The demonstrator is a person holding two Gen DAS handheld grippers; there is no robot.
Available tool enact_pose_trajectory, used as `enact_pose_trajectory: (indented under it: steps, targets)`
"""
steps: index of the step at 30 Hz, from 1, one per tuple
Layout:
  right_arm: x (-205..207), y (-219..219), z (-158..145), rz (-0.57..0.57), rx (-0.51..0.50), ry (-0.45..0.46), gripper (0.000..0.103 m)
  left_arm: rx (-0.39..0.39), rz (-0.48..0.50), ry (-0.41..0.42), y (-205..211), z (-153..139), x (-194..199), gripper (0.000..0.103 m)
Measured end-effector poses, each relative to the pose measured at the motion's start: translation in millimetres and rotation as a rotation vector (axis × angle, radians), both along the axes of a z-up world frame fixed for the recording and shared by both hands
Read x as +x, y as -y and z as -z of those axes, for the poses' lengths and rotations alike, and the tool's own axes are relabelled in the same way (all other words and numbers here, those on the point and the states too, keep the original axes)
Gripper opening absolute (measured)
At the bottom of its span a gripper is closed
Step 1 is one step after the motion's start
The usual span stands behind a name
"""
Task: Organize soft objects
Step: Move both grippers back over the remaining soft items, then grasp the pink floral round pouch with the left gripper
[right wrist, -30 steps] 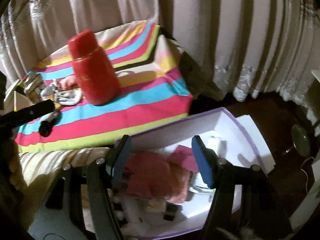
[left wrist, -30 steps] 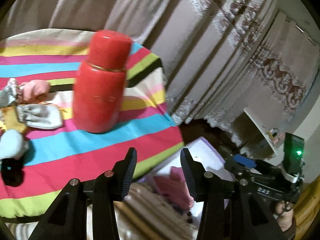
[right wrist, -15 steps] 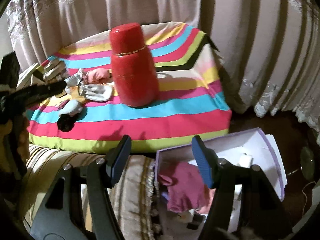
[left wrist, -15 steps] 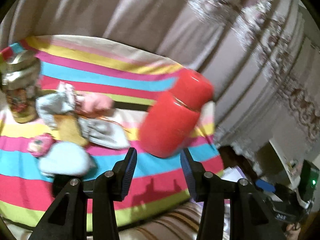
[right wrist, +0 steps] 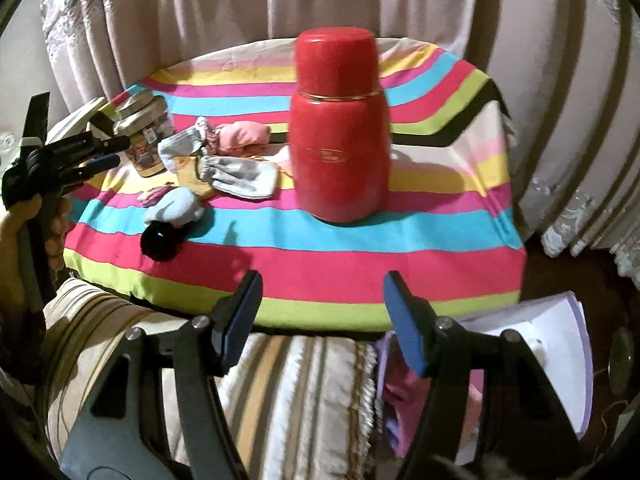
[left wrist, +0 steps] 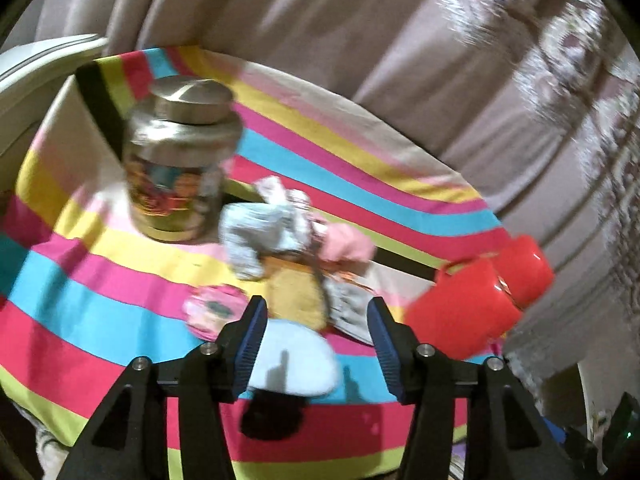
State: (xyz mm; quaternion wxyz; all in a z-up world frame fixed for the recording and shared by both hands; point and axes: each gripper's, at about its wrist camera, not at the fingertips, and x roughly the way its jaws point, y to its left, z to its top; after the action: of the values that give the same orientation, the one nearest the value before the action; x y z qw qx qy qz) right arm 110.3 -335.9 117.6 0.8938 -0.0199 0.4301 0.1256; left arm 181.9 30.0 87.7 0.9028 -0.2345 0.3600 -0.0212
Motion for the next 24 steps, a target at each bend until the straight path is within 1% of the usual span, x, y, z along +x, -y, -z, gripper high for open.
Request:
enact_pose_trajectory:
  steps: [5,12,14,16,18,24]
  targets:
    - [16,-26,4,-0.048,-0.015,0.004,0.066,-0.003,-0.079,-0.042,-29,16,9,0.060]
    - [46,-69,9,-0.120,-0.036,0.014,0.066,-0.006,-0.128,-0.117,-47,53,20,0.072]
    - [53,-79,11,-0.133,-0.046,0.016,0.066,-0.005,-0.132,-0.143,-49,64,23,0.073]
    - [61,-90,14,-0.155,-0.057,0.022,0.066,0.007,-0.121,-0.165,-47,73,28,0.078]
    - [68,-103,19,-0.173,-0.094,0.031,0.066,0.017,-0.111,-0.186,-44,81,32,0.082]
    - [86,-130,34,-0.234,-0.152,0.043,0.066,0.065,-0.092,-0.248,-34,103,47,0.083]
